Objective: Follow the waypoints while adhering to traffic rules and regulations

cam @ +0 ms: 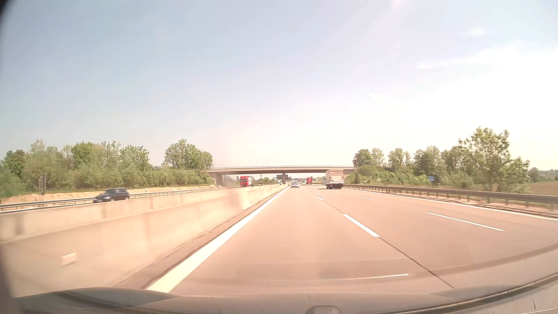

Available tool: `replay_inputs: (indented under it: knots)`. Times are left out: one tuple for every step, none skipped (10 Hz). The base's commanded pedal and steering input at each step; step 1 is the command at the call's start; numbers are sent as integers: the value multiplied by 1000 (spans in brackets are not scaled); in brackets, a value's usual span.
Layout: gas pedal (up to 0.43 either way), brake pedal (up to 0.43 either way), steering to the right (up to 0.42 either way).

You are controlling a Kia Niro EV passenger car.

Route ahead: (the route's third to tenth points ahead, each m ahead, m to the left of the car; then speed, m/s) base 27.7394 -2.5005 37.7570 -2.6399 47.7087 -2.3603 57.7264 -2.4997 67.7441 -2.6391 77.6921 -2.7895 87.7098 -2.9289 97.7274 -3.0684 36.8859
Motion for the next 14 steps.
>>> replay_inputs:
  knots:
    - [331,0,0]
    - [311,0,-1]
    - [311,0,-1]
    - [311,0,-1]
    - [299,0,-2]
    - [280,0,-1]
    - [260,0,-2]
    - [240,0,-3]
    - [220,0,-3]
    - [220,0,-3]
    - [220,0,-3]
    - [220,0,-3]
    - [220,0,-2]
    - [220,0,-2]
